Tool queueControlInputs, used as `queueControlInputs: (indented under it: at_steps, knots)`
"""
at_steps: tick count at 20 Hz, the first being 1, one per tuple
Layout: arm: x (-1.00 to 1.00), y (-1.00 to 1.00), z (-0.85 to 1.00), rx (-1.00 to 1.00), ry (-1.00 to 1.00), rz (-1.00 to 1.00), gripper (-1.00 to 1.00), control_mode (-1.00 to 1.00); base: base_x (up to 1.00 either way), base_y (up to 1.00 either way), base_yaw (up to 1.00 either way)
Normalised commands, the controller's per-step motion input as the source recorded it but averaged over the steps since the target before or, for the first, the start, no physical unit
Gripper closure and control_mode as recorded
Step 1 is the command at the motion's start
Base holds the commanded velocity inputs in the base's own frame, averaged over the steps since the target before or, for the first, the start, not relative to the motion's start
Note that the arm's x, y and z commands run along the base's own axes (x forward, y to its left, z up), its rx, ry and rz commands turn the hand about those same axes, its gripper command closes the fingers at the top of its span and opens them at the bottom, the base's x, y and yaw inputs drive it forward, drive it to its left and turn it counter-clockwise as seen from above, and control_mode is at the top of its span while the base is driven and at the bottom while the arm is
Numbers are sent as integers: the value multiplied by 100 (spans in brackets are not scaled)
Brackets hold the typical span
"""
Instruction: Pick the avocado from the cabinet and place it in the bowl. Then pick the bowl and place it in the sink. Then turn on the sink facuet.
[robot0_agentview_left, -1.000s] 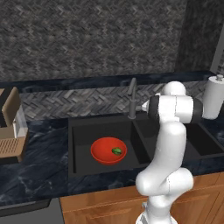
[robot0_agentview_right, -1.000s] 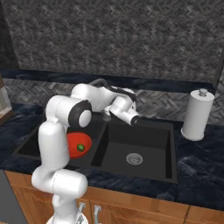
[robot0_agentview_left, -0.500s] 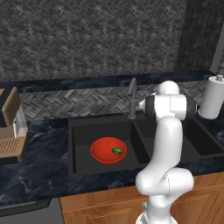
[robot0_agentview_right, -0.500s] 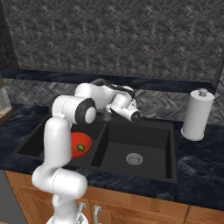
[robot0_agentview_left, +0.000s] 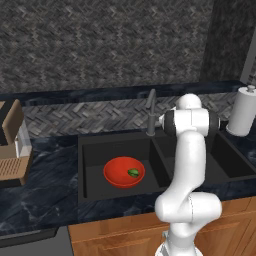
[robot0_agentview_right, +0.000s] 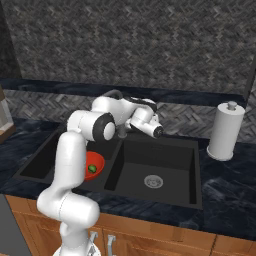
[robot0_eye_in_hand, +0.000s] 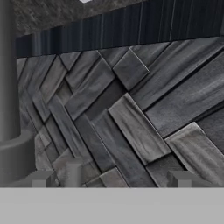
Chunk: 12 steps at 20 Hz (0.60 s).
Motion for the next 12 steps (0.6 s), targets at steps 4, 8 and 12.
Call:
queueControlInputs:
  at_steps: [4, 8, 12]
  knots:
    - [28, -20, -18, 4, 1, 0, -100, -100, 0, 0, 0]
    - [30, -4, -10, 2, 0, 0, -100, -100, 0, 0, 0]
    - [16, -1, -8, 2, 0, 0, 100, -100, 0, 0, 0]
